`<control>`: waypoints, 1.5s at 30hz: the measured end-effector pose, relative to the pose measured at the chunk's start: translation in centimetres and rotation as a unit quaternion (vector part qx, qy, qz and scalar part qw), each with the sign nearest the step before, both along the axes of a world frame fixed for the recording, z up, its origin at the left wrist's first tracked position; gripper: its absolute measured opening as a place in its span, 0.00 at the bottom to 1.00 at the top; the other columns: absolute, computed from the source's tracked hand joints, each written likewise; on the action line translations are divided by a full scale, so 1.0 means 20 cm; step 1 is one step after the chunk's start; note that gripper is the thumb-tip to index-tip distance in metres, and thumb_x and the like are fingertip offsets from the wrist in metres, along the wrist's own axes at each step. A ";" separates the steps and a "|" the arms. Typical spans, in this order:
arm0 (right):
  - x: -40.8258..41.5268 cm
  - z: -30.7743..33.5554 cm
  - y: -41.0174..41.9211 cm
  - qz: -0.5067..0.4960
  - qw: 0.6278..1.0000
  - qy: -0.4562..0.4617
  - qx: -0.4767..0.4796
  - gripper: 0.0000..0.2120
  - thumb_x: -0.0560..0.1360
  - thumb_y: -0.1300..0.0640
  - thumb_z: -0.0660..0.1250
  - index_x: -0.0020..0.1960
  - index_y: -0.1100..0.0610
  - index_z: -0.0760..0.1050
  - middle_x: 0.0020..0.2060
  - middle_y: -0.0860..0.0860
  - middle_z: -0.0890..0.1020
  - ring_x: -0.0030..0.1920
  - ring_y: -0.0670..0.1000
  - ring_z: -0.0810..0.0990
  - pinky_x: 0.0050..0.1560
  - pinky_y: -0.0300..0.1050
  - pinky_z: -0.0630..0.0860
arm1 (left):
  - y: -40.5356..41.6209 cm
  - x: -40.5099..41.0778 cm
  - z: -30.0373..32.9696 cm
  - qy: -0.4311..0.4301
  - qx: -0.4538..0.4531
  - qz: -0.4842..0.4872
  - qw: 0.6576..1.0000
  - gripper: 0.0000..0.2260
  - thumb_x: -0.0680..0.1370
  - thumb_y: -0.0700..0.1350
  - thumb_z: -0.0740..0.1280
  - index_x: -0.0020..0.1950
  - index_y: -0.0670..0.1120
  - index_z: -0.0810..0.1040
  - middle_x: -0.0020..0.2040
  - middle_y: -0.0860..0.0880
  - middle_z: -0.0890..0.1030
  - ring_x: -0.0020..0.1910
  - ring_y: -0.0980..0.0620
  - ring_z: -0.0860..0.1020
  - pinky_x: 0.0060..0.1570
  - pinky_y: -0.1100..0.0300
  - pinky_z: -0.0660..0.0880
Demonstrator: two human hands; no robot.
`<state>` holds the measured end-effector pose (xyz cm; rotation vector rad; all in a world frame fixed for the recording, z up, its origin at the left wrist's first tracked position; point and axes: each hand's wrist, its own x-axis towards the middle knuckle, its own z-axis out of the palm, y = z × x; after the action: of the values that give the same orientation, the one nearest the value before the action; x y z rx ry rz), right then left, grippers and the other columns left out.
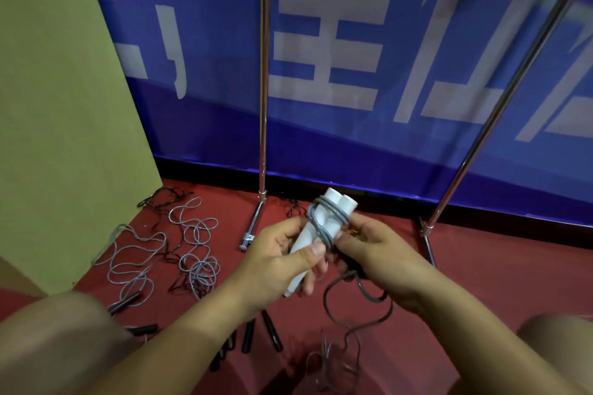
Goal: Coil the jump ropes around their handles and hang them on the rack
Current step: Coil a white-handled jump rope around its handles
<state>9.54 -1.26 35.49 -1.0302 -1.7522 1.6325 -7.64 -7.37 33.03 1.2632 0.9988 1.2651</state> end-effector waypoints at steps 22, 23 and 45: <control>0.03 0.05 0.01 -0.034 0.992 -0.041 -0.116 0.06 0.75 0.67 0.69 0.49 0.59 0.81 0.33 0.53 0.81 0.28 0.48 0.73 0.30 0.43 0.70 | 0.05 -0.04 -0.02 -0.046 -0.068 0.127 0.988 0.11 0.83 0.39 0.62 0.64 0.47 0.71 0.36 0.47 0.78 0.27 0.49 0.72 0.28 0.59 0.72; 0.03 0.05 0.01 -0.028 0.992 -0.037 -0.116 0.07 0.75 0.68 0.68 0.49 0.59 0.81 0.34 0.54 0.81 0.28 0.49 0.73 0.32 0.43 0.71 | 0.05 -0.04 -0.02 -0.058 -0.073 0.115 0.989 0.10 0.83 0.39 0.61 0.63 0.47 0.72 0.37 0.47 0.77 0.28 0.50 0.72 0.28 0.59 0.72; 0.06 0.02 0.08 -0.068 0.985 -0.154 -0.036 0.18 0.76 0.72 0.56 0.41 0.58 0.81 0.31 0.58 0.75 0.26 0.48 0.69 0.28 0.41 0.66 | 0.11 -0.14 0.00 -0.088 -0.131 0.216 0.964 0.05 0.83 0.40 0.62 0.53 0.42 0.77 0.36 0.48 0.77 0.29 0.51 0.72 0.29 0.58 0.74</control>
<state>10.74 0.44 35.89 -1.4690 -1.7773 1.5242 -10.46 -5.16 32.96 0.7349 1.3069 1.4855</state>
